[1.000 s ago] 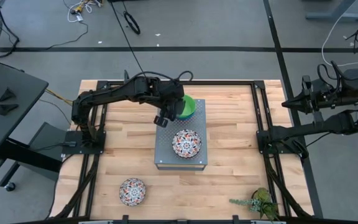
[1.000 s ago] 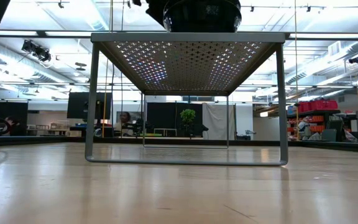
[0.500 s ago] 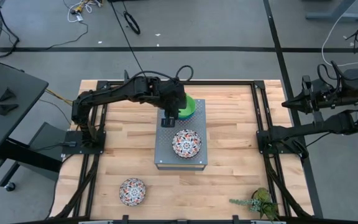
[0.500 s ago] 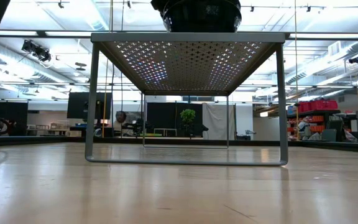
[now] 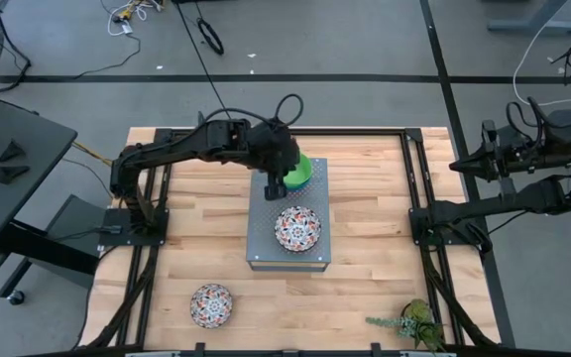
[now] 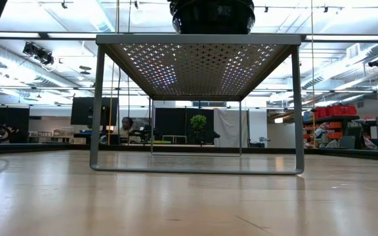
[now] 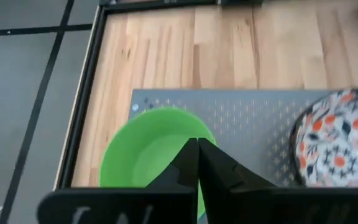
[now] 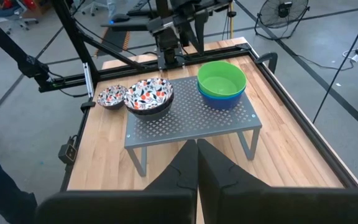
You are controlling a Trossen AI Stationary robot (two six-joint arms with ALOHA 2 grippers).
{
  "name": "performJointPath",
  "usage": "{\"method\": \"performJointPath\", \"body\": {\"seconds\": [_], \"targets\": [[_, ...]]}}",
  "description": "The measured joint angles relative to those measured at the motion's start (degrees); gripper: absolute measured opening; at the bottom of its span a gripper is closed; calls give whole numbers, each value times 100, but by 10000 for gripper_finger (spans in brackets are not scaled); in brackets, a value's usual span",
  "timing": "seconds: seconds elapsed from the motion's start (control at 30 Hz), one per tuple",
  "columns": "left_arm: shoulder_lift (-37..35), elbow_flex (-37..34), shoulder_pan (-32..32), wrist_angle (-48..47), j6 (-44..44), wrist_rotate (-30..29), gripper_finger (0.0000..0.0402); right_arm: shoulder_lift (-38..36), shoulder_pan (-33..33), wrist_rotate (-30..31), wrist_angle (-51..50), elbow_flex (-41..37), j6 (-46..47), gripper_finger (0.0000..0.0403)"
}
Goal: Pick & Place Mini bowls
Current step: Stack the green bowl on top of the light blue bowl on the shelf
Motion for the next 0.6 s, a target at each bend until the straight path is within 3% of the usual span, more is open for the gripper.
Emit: {"method": "performJointPath", "body": {"seconds": [0.6], "targets": [[-2,-2,-151,524,-371,-50,2,2,1,1,0,0,0,3]]}}
